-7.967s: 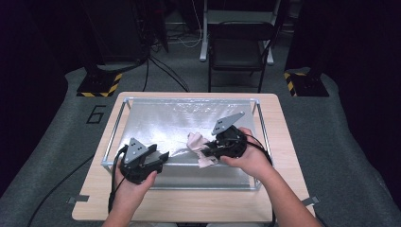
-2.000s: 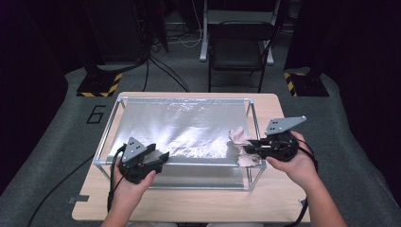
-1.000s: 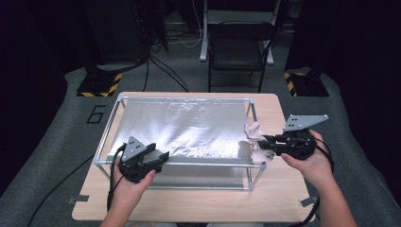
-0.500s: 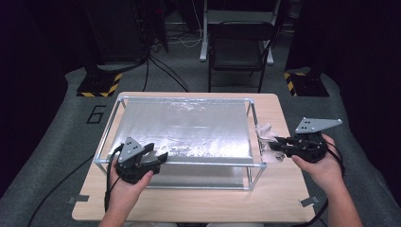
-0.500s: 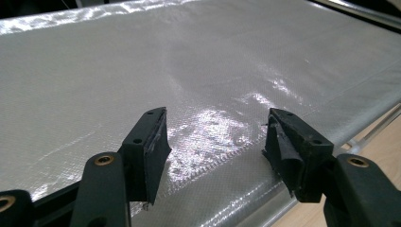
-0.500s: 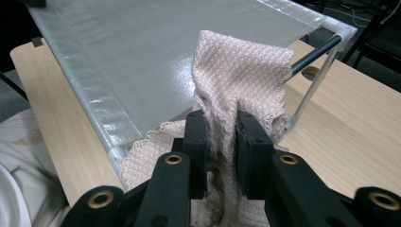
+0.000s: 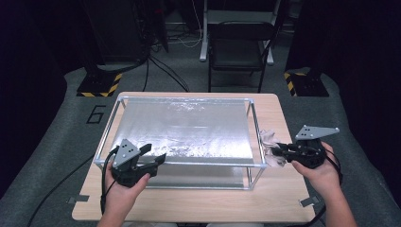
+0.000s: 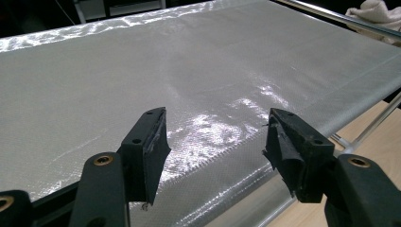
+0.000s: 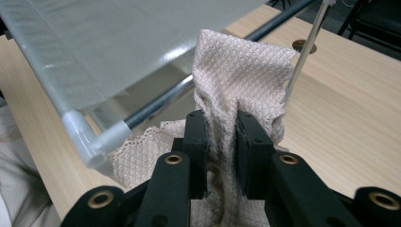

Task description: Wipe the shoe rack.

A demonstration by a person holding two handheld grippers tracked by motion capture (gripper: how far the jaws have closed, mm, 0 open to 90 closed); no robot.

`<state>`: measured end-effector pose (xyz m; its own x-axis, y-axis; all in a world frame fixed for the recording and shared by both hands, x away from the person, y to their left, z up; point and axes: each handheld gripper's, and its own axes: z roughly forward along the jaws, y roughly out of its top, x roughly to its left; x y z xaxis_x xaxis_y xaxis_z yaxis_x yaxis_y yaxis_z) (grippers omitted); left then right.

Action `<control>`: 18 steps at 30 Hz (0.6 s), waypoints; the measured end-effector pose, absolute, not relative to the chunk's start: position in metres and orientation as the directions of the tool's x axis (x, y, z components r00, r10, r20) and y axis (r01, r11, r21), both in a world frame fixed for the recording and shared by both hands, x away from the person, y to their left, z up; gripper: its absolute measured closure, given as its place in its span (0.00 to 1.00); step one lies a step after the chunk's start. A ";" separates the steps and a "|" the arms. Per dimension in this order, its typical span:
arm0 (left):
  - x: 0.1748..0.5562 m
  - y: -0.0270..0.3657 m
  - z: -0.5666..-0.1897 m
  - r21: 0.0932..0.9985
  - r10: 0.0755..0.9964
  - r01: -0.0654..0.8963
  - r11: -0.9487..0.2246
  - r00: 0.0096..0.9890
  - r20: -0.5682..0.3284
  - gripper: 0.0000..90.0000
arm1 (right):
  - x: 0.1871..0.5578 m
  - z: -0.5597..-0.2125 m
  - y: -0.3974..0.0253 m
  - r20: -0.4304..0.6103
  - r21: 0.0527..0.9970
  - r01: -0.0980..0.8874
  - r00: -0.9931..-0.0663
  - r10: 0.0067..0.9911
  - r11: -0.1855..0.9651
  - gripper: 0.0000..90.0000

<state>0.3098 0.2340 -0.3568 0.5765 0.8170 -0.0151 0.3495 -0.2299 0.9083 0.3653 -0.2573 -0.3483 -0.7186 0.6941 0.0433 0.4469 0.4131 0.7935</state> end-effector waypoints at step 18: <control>0.311 0.232 -0.362 0.903 0.817 0.356 -0.241 0.577 -0.010 0.43 | 0.366 -0.420 -0.272 0.072 0.760 0.525 -0.654 0.753 0.384 0.85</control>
<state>0.3109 0.2323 -0.3619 0.5765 0.8170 -0.0096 0.3562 -0.2407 0.9029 0.3656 -0.2716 -0.4199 -0.6542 0.7529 0.0719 0.5248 0.3835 0.7600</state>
